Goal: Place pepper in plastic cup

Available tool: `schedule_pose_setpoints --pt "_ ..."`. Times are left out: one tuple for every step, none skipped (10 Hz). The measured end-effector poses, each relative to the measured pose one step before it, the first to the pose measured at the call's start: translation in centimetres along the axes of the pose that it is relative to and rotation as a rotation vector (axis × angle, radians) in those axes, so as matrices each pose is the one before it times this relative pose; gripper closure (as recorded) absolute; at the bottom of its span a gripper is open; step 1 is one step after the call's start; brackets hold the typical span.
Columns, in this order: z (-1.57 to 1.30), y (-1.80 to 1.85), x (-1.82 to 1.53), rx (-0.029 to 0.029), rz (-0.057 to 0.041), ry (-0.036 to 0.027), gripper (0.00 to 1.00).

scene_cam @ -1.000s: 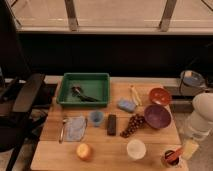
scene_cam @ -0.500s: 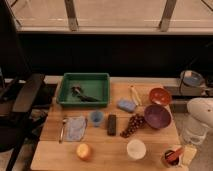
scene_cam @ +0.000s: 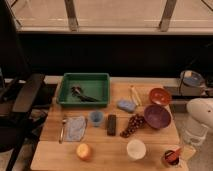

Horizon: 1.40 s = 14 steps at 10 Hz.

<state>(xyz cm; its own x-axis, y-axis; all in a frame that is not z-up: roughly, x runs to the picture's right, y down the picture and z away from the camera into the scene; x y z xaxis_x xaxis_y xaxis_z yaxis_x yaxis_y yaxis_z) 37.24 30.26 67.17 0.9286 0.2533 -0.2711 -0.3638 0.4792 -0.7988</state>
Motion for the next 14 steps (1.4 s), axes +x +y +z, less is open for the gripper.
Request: schedule_pose_setpoints --pt "-0.086 0.077 -0.097 0.00390 -0.00081 -0.00036 0.74" --pt "-0.075 0.041 -0.083 0.00345 -0.00063 0.00112 0.83" --pt "-0.241 0.011 -0.153 0.00902 0.00224 0.00179 0.89" --pt "-0.560 -0.051 -0.141 0.02680 0.01196 -0.00196 0.90" --pt "-1.127 -0.269 -0.010 0.03887 0.01188 -0.01150 0.90" --pt "-1.256 -0.060 -0.050 0.02218 0.00715 -0.01017 0.90" --pt "-2.456 -0.230 -0.215 0.03702 0.00256 -0.01637 0.90" --pt "-2.417 -0.260 -0.316 0.03172 -0.00418 -0.00933 0.90" --pt "-2.083 -0.295 -0.345 0.02967 -0.00593 -0.00321 0.90" --pt "-2.556 -0.499 -0.497 0.04003 -0.00815 -0.00264 0.90" --pt "-2.326 -0.756 -0.679 0.03837 -0.01009 -0.00495 0.90" --pt "-2.103 -1.044 -1.036 0.03730 -0.01521 -0.01280 0.90" --pt "-1.676 -1.271 -1.857 0.03072 -0.02624 -0.02459 0.90" --pt "-0.724 -0.625 -2.025 0.01366 -0.03022 -0.02094 0.90"
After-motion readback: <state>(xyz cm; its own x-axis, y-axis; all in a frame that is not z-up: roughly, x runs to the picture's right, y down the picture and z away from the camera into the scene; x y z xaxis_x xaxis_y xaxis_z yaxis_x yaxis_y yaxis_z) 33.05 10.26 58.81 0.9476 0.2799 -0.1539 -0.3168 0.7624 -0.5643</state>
